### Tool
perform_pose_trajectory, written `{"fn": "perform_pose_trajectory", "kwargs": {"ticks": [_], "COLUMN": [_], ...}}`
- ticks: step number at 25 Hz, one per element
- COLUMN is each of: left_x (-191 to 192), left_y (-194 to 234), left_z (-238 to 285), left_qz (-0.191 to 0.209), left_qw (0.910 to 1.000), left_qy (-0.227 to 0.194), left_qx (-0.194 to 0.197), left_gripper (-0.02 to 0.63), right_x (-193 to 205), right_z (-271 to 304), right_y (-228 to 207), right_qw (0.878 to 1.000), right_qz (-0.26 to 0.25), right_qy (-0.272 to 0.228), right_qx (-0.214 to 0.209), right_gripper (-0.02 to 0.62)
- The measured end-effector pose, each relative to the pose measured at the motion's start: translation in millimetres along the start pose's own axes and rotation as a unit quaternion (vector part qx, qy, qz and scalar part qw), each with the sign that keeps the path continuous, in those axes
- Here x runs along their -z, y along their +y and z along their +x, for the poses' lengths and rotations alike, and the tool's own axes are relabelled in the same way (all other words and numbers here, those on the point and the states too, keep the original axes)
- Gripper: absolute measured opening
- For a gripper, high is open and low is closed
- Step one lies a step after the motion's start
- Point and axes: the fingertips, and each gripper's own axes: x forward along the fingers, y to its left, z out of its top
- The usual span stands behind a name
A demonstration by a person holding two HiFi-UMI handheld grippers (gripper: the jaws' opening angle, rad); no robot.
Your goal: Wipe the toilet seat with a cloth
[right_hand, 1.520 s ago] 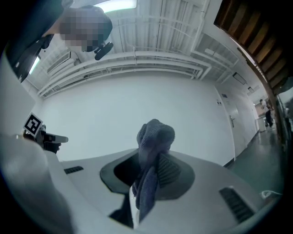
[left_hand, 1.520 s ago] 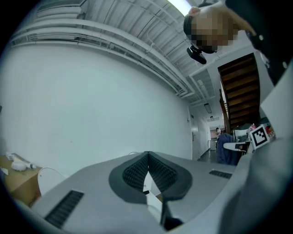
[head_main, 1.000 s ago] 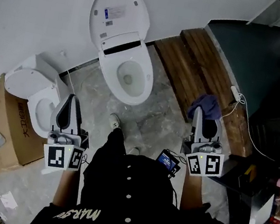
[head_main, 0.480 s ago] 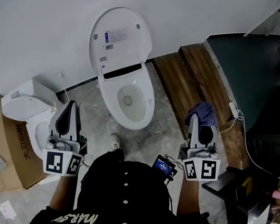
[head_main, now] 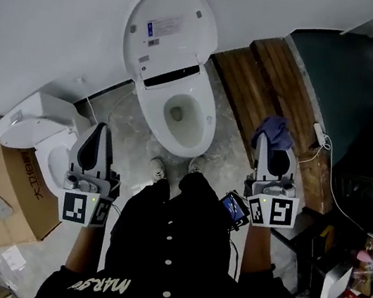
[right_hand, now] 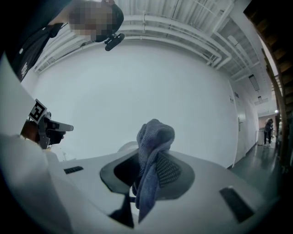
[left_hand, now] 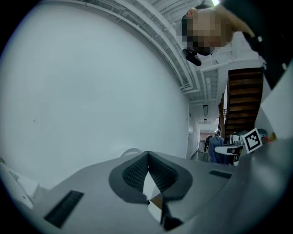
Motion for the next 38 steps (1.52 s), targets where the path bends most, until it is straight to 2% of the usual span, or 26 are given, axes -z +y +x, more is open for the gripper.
{"fn": "perform_pose_trajectory", "kwargs": {"ticks": [5,8,12,15,18,21,25,28,34,38], "left_x": [17,26,47,67,83,100,128,152,193,217], "left_y": [-4,-6,-6,-4,-6,-11,-10,-7,-6,-3], "left_z": [23,33,51,63,71,76,84,86,86,82], "left_qz": [-0.010,-0.015,-0.011,-0.009,-0.015,-0.022,-0.024,-0.035,-0.047,-0.052], "left_qw": [0.9997,0.9989,0.9962,0.9943,0.9923,0.9898,0.9874,0.9846,0.9816,0.9783], "left_qy": [0.015,0.028,0.058,0.075,0.089,0.106,0.117,0.128,0.139,0.149], "left_qx": [-0.013,-0.036,-0.064,-0.075,-0.085,-0.093,-0.104,-0.114,-0.122,-0.134], "left_gripper": [0.011,0.010,0.009,0.011,0.011,0.010,0.010,0.011,0.010,0.011], "right_x": [28,50,90,122,157,201,262,306,395,443], "right_z": [43,72,123,156,183,197,216,229,238,237], "right_y": [-3,-4,-5,-2,5,17,37,59,109,133], "right_qw": [0.999,0.994,0.982,0.968,0.947,0.919,0.889,0.871,0.815,0.778], "right_qz": [-0.015,-0.033,-0.069,-0.102,-0.148,-0.194,-0.229,-0.248,-0.307,-0.361], "right_qy": [0.028,0.053,0.086,0.112,0.130,0.160,0.183,0.180,0.179,0.172], "right_qx": [-0.045,-0.088,-0.155,-0.201,-0.253,-0.304,-0.351,-0.383,-0.457,-0.484], "right_gripper": [0.086,0.086,0.086,0.086,0.086,0.086,0.086,0.086,0.086,0.086]}}
